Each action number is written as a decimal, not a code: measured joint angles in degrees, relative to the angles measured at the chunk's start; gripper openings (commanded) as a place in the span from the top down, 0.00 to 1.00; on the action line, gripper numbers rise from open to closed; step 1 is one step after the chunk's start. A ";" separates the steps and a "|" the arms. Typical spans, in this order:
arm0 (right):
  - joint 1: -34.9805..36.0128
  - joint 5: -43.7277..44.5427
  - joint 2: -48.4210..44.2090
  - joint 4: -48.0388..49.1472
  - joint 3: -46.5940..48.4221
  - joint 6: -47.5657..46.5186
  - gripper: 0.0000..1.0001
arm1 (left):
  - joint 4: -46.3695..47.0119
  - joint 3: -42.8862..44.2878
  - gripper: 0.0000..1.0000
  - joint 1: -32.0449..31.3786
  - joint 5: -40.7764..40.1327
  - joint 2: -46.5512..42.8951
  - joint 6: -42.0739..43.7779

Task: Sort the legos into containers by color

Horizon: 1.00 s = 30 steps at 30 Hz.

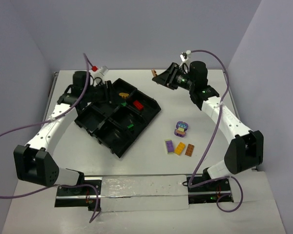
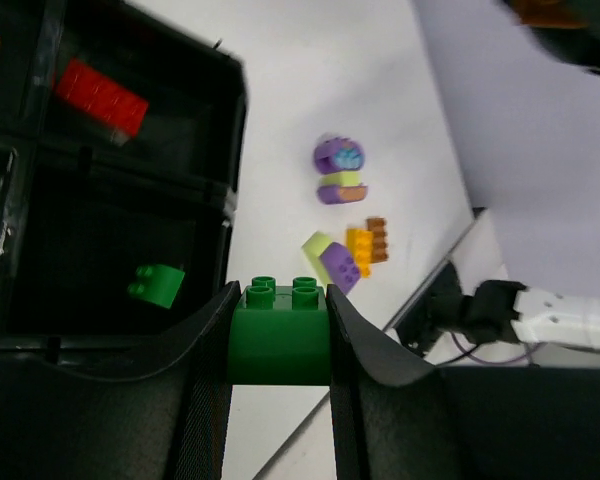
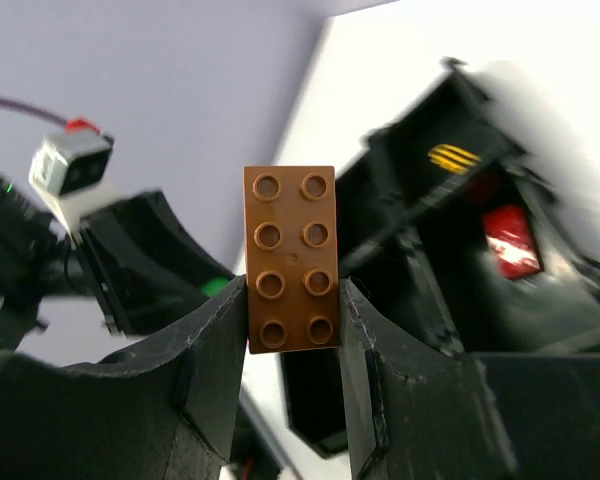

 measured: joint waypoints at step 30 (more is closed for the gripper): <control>0.34 8.71 -3.70 -12.38 -0.53 -8.22 1.00 | -2.69 4.41 0.07 -6.30 -26.15 11.89 -3.46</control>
